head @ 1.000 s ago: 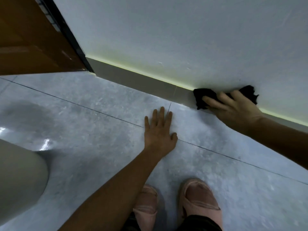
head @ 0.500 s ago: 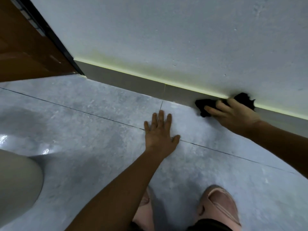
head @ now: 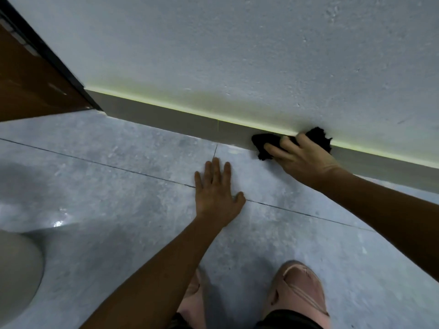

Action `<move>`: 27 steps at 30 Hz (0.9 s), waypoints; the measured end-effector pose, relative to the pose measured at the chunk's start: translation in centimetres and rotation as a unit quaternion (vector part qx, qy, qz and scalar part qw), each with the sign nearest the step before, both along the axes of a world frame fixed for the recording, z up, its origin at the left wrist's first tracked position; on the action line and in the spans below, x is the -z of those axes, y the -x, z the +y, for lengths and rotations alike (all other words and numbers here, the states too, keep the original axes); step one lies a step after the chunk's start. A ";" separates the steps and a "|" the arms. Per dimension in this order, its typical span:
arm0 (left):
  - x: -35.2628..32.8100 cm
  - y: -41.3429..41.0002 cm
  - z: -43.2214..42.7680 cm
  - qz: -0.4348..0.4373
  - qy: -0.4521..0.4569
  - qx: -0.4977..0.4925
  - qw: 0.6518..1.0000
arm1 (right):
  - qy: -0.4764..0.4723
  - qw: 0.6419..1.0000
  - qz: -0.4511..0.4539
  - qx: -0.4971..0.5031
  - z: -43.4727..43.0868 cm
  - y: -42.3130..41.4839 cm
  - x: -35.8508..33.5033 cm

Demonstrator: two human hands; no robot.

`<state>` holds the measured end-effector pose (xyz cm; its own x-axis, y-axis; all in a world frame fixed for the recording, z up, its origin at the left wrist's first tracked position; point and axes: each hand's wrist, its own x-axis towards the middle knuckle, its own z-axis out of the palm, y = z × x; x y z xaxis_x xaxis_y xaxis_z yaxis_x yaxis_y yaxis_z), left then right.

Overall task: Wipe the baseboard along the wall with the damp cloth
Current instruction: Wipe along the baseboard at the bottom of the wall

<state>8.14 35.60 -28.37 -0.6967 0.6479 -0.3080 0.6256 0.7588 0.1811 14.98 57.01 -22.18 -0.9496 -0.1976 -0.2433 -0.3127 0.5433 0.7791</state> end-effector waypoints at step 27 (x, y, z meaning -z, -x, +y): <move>1.3 -3.7 4.0 0.010 -0.036 0.147 0.988 | -0.028 0.997 0.026 0.065 7.0 -9.1 -2.6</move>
<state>11.83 39.57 -29.66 -0.4814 0.8426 -0.2413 0.8209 0.5299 0.2130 24.04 63.99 -19.55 -0.9781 -0.0596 -0.1997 -0.2003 0.5323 0.8225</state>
